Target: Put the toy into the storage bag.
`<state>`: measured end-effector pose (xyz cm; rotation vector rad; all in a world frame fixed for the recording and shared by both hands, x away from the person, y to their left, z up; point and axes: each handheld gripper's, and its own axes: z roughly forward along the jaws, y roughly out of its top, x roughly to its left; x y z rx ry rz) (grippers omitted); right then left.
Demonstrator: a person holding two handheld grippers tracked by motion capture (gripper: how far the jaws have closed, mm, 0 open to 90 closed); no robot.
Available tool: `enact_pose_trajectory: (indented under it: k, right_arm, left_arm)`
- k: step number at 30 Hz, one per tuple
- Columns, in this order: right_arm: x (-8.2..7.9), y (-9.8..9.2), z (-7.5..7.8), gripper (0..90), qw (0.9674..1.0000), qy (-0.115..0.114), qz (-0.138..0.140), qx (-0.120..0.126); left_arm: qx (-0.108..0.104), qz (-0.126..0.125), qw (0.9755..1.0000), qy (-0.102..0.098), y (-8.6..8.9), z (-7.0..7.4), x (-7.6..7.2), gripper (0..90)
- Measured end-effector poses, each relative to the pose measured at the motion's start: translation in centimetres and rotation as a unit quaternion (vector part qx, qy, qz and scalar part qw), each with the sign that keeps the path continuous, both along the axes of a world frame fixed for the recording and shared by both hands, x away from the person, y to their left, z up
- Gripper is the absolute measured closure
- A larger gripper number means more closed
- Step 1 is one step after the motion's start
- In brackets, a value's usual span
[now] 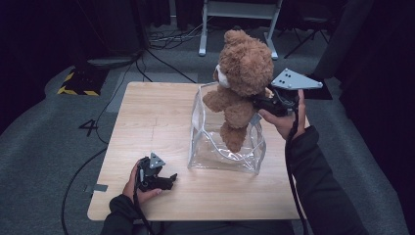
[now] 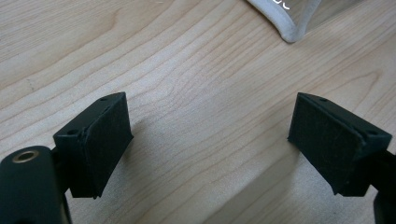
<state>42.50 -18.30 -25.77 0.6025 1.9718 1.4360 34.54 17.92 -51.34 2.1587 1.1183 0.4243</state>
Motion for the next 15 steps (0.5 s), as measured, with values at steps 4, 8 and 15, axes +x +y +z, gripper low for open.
enact_pose_trajectory:
  k: [4,8,15]
  right_arm:
    - [0.0,0.3,-0.3,52.3,1.0000,0.003,0.002,-0.004]
    - [-0.1,1.0,-0.7,52.1,0.9999,0.003,0.007,-0.015]
    - [-0.4,2.0,-1.4,51.6,0.9995,0.009,0.017,-0.025]
  left_arm:
    - [0.000,0.000,1.0000,0.000,0.0,0.0,0.0,13.1]
    - [0.000,0.000,1.0000,0.000,0.0,0.0,0.0,13.1]
    - [0.000,0.000,1.0000,0.000,0.0,0.0,0.0,13.1]
